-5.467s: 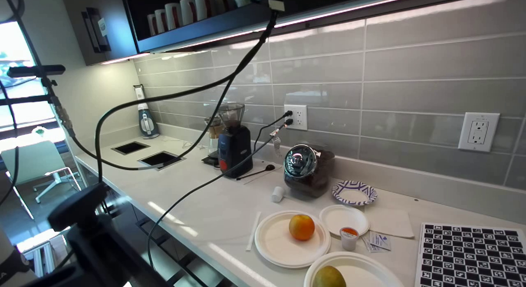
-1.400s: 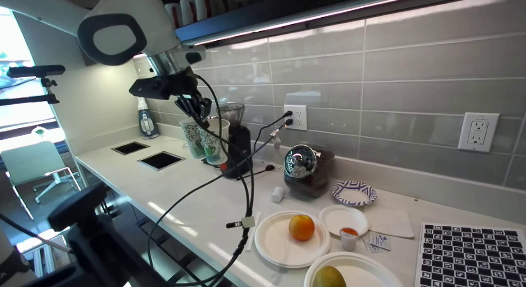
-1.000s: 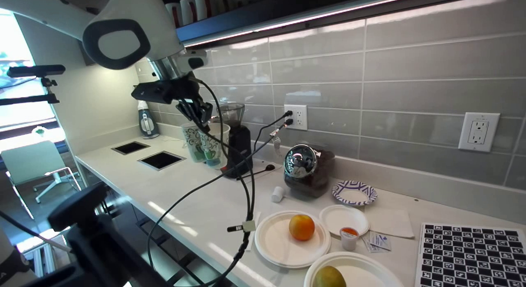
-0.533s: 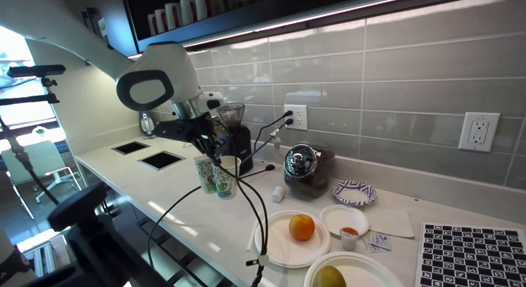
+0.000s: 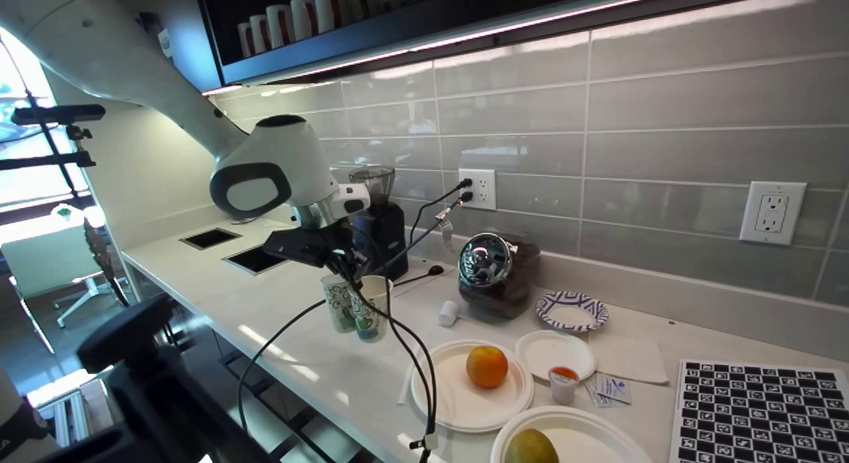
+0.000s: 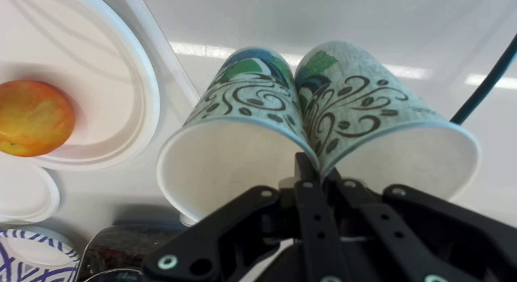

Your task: Remove the coffee cups from the bottom shelf and put them on the counter.

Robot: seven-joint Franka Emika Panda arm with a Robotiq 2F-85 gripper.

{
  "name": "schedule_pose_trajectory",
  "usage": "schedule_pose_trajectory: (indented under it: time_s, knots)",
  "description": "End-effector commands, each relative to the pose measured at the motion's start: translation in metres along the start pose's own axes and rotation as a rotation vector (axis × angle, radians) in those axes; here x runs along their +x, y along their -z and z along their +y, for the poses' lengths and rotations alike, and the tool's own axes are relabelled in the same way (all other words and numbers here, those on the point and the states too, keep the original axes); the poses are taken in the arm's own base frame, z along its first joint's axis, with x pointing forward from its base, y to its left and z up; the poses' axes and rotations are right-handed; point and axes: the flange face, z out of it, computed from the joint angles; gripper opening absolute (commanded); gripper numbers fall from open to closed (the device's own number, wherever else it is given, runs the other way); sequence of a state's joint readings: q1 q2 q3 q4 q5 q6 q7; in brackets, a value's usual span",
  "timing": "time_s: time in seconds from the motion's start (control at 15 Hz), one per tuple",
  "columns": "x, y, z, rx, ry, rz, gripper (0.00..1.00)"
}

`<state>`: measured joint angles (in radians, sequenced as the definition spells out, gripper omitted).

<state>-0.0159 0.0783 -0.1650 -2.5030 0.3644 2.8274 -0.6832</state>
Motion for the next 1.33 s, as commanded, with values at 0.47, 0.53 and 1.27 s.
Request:
schedule_pose_trajectory:
  time_s: [0.47, 0.53, 1.27]
  knots:
    - [-0.002, -0.043, 0.009, 0.017, 0.017, -0.019, 0.01]
    - [-0.004, -0.046, 0.01, 0.016, 0.014, -0.023, 0.11]
    - [-0.007, -0.058, 0.016, 0.021, 0.009, -0.049, 0.9]
